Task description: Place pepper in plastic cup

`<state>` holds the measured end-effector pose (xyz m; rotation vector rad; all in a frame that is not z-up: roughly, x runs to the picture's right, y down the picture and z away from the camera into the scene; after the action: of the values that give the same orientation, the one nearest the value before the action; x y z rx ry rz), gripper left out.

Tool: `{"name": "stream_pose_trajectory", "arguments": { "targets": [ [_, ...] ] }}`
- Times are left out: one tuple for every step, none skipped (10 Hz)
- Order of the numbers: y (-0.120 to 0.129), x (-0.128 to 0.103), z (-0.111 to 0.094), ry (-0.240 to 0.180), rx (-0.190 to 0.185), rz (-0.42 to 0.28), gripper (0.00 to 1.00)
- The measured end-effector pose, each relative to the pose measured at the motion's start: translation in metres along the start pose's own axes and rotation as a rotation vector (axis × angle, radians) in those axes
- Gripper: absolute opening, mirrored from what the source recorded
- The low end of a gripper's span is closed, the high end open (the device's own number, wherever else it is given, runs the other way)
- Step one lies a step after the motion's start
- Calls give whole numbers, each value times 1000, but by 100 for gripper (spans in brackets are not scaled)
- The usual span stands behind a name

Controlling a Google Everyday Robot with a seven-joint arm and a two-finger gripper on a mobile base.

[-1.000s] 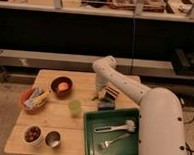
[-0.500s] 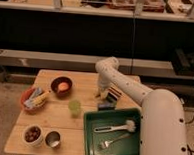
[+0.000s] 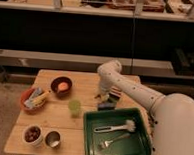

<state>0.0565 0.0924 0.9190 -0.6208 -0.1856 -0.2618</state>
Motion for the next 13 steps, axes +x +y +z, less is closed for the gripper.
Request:
{"name": "stream_pose_trajectory", "arguments": {
  "targets": [
    [-1, 2, 1, 2, 3, -1, 50],
    [-2, 5, 2, 3, 5, 1, 50],
    [-2, 6, 1, 6, 9, 0, 50],
    [-3, 6, 0, 10, 15, -1, 50],
    [-6, 5, -1, 15, 20, 0, 50],
    [-9, 5, -2, 20, 24, 2, 50],
    [-13, 6, -2, 24, 28, 5, 50],
    [-16, 7, -1, 29, 30, 8, 50],
    [-19, 8, 1, 33, 30, 11, 50],
    [-22, 9, 4, 36, 29, 14, 50],
    [-25, 9, 7, 39, 28, 16, 50],
    [-27, 10, 12, 44, 21, 17, 49],
    [-27, 10, 16, 45, 16, 17, 47]
  ]
}}
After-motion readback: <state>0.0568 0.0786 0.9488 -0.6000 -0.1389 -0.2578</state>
